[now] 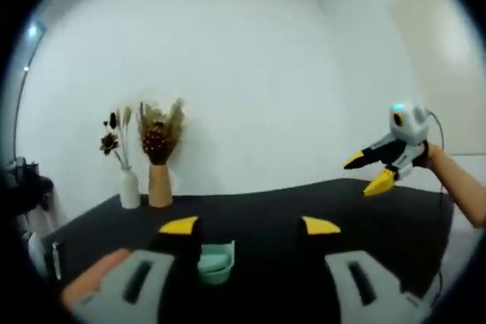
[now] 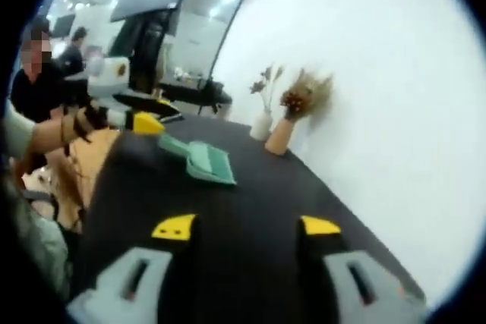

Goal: Pick up the broom and sweep the trash on the tabletop into the dustpan.

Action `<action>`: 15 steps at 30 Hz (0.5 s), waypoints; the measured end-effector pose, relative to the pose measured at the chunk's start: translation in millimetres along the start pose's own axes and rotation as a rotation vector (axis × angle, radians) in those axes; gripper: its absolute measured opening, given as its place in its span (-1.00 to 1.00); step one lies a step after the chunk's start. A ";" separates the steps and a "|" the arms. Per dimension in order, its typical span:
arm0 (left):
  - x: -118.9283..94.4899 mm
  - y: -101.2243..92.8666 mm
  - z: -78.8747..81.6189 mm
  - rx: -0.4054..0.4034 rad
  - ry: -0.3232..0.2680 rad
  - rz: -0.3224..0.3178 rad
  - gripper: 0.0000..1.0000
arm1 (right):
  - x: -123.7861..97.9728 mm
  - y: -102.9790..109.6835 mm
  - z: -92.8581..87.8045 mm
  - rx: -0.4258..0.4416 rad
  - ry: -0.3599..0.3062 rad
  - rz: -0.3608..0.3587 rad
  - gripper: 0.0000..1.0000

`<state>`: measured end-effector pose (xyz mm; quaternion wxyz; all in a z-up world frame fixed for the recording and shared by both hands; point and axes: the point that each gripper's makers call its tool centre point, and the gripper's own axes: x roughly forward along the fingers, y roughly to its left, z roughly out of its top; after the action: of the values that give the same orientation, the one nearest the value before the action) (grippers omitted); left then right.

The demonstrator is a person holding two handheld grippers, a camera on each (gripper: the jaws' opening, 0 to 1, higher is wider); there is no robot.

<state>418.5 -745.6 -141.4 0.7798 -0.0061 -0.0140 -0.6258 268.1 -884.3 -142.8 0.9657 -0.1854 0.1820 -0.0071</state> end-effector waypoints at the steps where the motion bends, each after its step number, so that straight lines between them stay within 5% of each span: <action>1: 1.3 -3.2 -0.3 -0.006 0.000 -0.015 0.18 | -5.3 -0.6 -1.9 0.012 -0.005 -0.008 0.19; 12: 11.1 -43.2 -14.1 0.006 0.008 -0.195 0.89 | -47.6 -1.3 -35.5 0.092 -0.038 -0.091 0.84; 15: 10.1 -50.0 -20.3 -0.003 0.016 -0.219 0.91 | -55.4 -1.3 -44.9 0.119 -0.042 -0.113 0.94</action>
<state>372.2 -766.8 -161.8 0.7068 -0.0008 -0.0072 -0.7074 200.5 -896.9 -161.8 0.9766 -0.1379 0.1500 -0.0682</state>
